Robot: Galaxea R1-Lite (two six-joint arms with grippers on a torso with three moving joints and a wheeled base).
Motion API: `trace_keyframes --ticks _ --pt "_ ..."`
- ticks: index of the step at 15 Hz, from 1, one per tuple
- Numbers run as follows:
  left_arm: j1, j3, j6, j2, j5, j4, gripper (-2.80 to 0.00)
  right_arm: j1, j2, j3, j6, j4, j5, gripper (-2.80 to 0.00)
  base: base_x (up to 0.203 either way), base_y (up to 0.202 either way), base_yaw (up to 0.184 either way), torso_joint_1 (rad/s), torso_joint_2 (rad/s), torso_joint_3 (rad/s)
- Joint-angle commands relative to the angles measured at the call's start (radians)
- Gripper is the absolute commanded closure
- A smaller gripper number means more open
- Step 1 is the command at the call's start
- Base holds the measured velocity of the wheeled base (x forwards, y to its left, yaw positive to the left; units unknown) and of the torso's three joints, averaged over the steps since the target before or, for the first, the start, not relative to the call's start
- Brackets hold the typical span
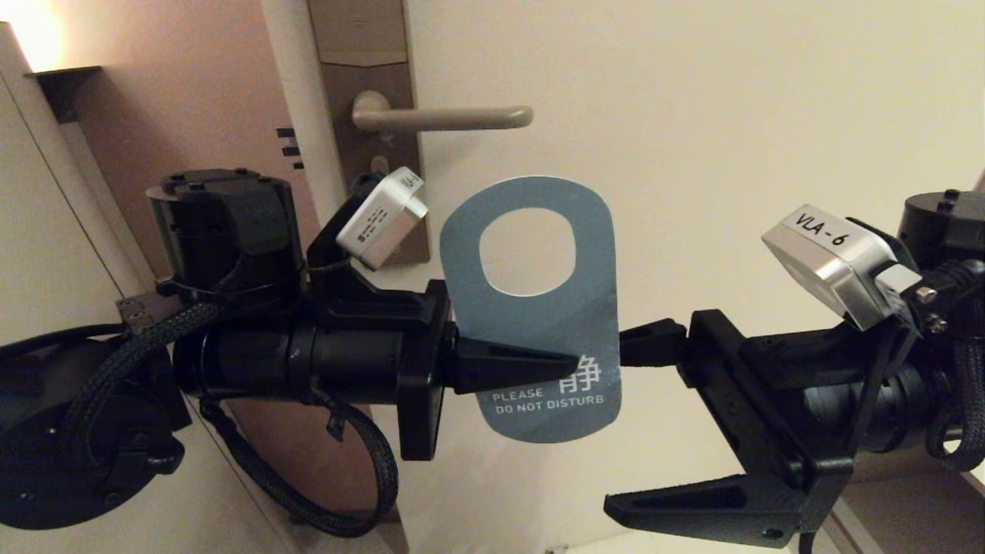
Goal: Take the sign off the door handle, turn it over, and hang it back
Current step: Hand it to the other hand
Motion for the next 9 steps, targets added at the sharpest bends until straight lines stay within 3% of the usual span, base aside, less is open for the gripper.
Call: trace_keyframes --ticks 1,9 --pt "0.008 -0.001 0.0 -0.002 -0.005 -0.003 0.0 0.028 0.018 -0.008 0.0 -0.003 -0.003 -2.8 0.0 0.0 0.0 0.0 0.0 0.0" --pt "0.011 -0.003 -0.007 0.001 -0.004 -0.034 0.0 0.084 0.071 -0.065 0.003 -0.009 -0.028 -2.8 0.0 0.0 0.0 0.0 0.0 0.0"
